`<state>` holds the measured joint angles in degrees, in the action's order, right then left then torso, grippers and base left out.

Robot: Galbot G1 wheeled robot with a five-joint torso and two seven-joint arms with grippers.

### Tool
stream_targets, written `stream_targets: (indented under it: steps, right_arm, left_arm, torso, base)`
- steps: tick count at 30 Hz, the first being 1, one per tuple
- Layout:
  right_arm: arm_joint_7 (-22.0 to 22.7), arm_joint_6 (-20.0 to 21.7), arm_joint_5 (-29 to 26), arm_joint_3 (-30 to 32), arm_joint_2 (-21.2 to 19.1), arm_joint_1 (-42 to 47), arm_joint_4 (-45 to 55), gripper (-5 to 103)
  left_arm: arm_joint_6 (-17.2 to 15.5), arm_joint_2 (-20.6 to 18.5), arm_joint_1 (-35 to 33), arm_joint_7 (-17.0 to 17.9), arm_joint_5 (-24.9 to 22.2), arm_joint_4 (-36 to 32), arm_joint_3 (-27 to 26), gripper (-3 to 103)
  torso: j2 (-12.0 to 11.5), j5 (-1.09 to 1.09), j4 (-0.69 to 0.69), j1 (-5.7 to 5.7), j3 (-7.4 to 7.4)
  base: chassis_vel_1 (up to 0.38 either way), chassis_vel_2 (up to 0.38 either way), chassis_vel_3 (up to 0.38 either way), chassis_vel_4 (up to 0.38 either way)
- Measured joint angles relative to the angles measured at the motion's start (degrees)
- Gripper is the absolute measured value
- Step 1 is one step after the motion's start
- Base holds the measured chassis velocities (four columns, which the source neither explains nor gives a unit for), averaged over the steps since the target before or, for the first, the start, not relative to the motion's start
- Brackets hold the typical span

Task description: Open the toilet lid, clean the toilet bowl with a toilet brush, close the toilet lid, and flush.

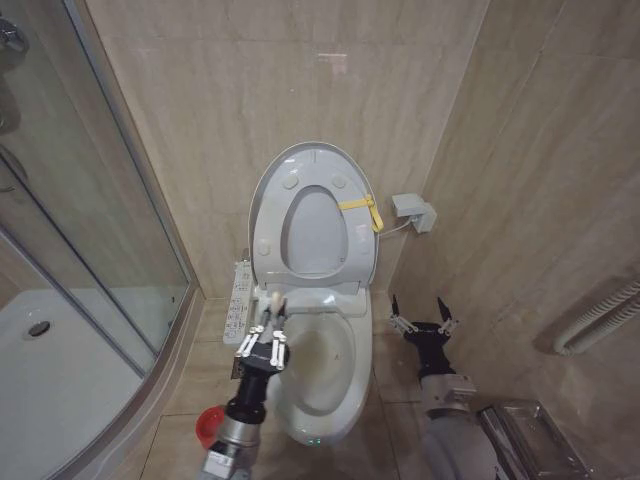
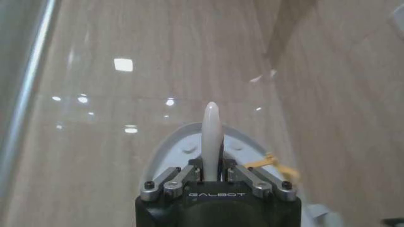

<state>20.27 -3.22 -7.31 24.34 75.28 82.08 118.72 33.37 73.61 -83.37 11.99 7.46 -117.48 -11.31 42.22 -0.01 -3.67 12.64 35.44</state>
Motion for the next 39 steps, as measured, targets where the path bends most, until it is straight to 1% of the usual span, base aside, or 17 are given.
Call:
stream_targets:
  steps: [1,3,6,7,10,14,21,24,25,26,27,29,30,33,34,38,39]
  right_arm:
    - [0.0,0.0,0.0,0.0,0.0,0.0,0.0,100]
    - [0.0,0.0,0.0,0.0,0.0,0.0,0.0,100]
    - [0.0,0.0,0.0,0.0,0.0,0.0,0.0,100]
    - [0.0,0.0,0.0,0.0,0.0,0.0,0.0,100]
    - [0.0,0.0,0.0,0.0,0.0,0.0,0.0,100]
    - [0.0,0.0,0.0,0.0,0.0,0.0,0.0,100]
    - [0.0,0.0,0.0,0.0,0.0,0.0,0.0,100]
    - [0.0,0.0,0.0,0.0,0.0,0.0,0.0,100]
    - [0.0,0.0,0.0,0.0,0.0,0.0,0.0,100]
    - [0.0,0.0,0.0,0.0,0.0,0.0,0.0,100]
    - [0.0,0.0,0.0,0.0,0.0,0.0,0.0,100]
    - [0.0,0.0,0.0,0.0,0.0,0.0,0.0,100]
    - [0.0,0.0,0.0,0.0,0.0,0.0,0.0,100]
    - [0.0,0.0,0.0,0.0,0.0,0.0,0.0,100]
    - [0.0,0.0,0.0,0.0,0.0,0.0,0.0,100]
    - [0.0,0.0,0.0,0.0,0.0,0.0,0.0,100]
    - [0.0,0.0,0.0,0.0,0.0,0.0,0.0,100]
  left_arm:
    - [-0.4,-0.7,-1.6,0.7,0.1,-1.1,-2.7,19]
    - [-0.5,-0.9,-2.2,0.8,0.1,-1.4,-3.8,19]
    - [-1.0,-1.6,-5.9,2.3,0.0,-2.8,-7.0,19]
    - [-1.0,-1.6,-5.9,2.3,0.0,-2.8,-7.0,19]
    - [-1.6,-1.4,-9.5,4.2,0.2,-2.9,-7.3,19]
    - [-1.1,-0.8,-10.3,5.7,1.2,-0.8,-8.2,19]
    - [-0.2,0.4,-10.6,7.2,1.0,2.0,-10.4,19]
    - [2.4,1.0,-10.5,7.7,0.5,5.7,-11.1,19]
    - [2.4,1.0,-10.5,7.7,0.5,5.7,-11.1,19]
    - [4.8,1.5,-10.1,8.2,1.3,9.0,-11.4,19]
    - [6.2,1.8,-9.6,8.7,1.5,11.5,-11.4,19]
    - [8.6,2.0,-8.5,9.5,0.9,16.4,-11.4,19]
    - [8.6,2.0,-8.5,9.5,0.9,16.4,-11.4,19]
    - [12.4,1.6,-5.3,10.5,-0.4,24.5,-12.0,19]
    - [12.4,1.6,-5.3,10.5,-0.4,24.5,-12.0,19]
    - [13.7,0.6,-1.2,11.9,-1.9,32.6,-12.2,19]
    - [13.7,0.6,-1.2,11.9,-1.9,32.6,-12.2,19]
  torso:
    - [0.0,0.00,0.01,0.01,0.00]
    - [0.0,0.00,0.01,0.01,0.00]
    - [0.0,0.00,0.01,0.01,0.00]
    - [0.0,0.00,0.01,0.01,0.00]
    - [0.0,0.00,0.02,0.00,0.00]
    - [0.0,-0.01,0.00,0.00,0.00]
    - [0.0,0.01,0.00,0.00,0.00]
    - [0.0,0.01,0.00,0.00,0.00]
    - [0.0,0.01,0.00,0.00,0.00]
    - [0.0,0.01,0.01,0.00,0.00]
    - [0.0,0.00,0.01,0.00,0.00]
    - [0.0,0.00,0.01,0.01,0.01]
    - [0.0,0.00,0.01,0.01,0.01]
    - [0.0,0.00,0.01,0.01,0.01]
    - [0.0,0.00,0.01,0.01,0.01]
    - [0.0,0.00,0.00,0.01,0.01]
    - [0.0,0.00,0.00,0.01,0.01]
  base:
    - [0.000,0.000,0.000,0.000]
    - [0.000,0.000,0.000,0.000]
    - [0.000,0.000,0.000,0.000]
    - [0.000,0.000,0.000,0.000]
    - [0.000,0.000,0.000,0.000]
    - [0.000,0.000,0.000,0.000]
    - [0.000,0.000,0.000,0.000]
    - [0.000,0.000,0.000,0.000]
    - [0.000,0.000,0.000,0.000]
    - [0.000,0.000,0.000,0.000]
    - [0.000,0.000,0.000,0.000]
    - [0.000,0.000,0.000,0.000]
    - [0.000,0.000,0.000,0.000]
    - [0.000,0.000,0.000,0.000]
    - [0.000,0.000,0.000,0.000]
    - [0.000,0.000,0.000,0.000]
    - [0.000,0.000,0.000,0.000]
